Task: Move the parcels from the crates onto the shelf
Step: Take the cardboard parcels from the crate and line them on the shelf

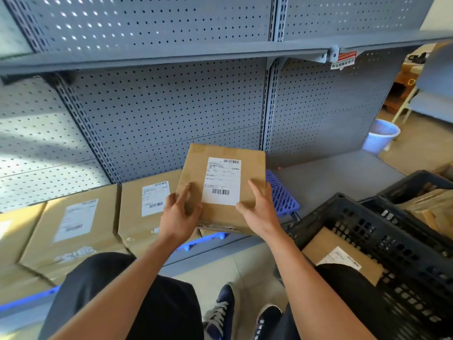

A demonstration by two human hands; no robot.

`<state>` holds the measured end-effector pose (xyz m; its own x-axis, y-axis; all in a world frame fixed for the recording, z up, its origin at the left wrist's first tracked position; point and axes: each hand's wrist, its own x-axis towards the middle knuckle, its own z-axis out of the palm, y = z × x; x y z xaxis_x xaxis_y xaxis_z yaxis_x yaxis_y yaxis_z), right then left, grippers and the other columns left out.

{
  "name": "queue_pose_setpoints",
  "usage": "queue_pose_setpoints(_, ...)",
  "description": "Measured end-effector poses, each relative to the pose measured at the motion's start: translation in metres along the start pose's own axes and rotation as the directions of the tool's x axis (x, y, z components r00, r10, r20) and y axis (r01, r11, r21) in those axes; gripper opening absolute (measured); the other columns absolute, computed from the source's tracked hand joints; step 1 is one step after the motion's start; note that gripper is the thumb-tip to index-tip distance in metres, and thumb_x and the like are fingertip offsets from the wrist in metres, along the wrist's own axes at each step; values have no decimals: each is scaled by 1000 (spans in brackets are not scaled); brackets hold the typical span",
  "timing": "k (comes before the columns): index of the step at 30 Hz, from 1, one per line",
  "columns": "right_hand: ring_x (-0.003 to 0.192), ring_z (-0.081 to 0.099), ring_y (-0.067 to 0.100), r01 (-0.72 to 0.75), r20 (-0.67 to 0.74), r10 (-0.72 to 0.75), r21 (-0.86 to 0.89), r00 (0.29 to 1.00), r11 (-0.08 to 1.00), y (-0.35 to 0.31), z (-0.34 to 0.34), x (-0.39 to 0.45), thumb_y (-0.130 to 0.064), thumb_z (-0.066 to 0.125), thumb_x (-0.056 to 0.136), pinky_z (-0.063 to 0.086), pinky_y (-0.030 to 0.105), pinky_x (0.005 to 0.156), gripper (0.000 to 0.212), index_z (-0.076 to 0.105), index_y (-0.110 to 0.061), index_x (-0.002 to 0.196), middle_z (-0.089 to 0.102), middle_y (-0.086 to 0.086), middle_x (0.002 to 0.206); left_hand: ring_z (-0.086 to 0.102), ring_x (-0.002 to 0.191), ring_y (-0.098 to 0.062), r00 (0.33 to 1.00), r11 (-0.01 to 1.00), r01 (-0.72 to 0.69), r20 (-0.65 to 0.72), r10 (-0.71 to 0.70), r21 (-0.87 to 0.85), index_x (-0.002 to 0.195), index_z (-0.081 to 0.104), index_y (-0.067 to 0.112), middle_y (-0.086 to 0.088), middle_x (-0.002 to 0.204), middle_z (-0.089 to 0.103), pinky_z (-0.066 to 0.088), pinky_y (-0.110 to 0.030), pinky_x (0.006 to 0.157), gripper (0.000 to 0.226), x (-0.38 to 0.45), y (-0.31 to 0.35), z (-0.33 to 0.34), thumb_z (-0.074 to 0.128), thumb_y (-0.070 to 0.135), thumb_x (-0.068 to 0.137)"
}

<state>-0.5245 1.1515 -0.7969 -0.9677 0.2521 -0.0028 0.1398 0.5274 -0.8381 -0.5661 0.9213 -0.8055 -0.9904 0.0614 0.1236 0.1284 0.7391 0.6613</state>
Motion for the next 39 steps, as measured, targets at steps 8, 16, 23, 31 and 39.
queue_pose_setpoints(8, 149, 30, 21, 56, -81, -52, 51, 995, 997, -36, 34, 12, -43, 75, 89, 24, 30, 117, 75, 42, -26, 153, 31, 3, 163, 53, 108, -22, 998, 999, 29, -62, -32, -42, 152, 34, 48, -6, 142, 43, 46, -34, 99, 62, -11, -30, -42, 59, 53, 95)
queue_pose_setpoints(16, 149, 29, 15, 162, 269, -184, 103, 945, 981, -90, 122, 4, -41, 74, 89, 23, 19, 106, 76, 38, -29, 155, 32, -3, 162, 64, 104, -19, 985, 988, 132, -97, -140, -80, 146, 35, 57, -1, 136, 45, 57, -45, 94, 70, -41, -123, -119, 53, 76, 81)
queue_pose_setpoints(23, 152, 16, 12, 353, 477, -333, 51, 813, 934, -134, 199, -7, -42, 86, 77, 17, 15, 108, 100, 28, -40, 157, 1, -9, 165, 48, 135, -27, 961, 978, 194, -183, -206, -81, 140, 30, 69, -7, 150, 39, 45, -47, 110, 84, -67, -200, -184, 57, 90, 64)
queue_pose_setpoints(31, 151, 4, 0, 366, 511, -375, 122, 773, 922, -167, 296, -34, -38, 90, 74, 11, 18, 117, 99, 33, -45, 154, 1, -2, 170, 58, 114, -22, 932, 956, 286, -217, -292, -60, 148, 30, 58, -2, 151, 36, 51, -40, 98, 90, -104, -273, -243, 77, 62, 71)
queue_pose_setpoints(39, 146, -2, -7, 367, 561, -399, 175, 725, 913, -208, 378, -52, -42, 86, 79, 8, 16, 114, 95, 29, -49, 155, 1, -2, 170, 46, 132, -17, 900, 958, 285, -341, -273, -14, 147, 45, 44, -1, 161, 29, 39, -27, 106, 81, -113, -342, -301, 87, 31, 79)
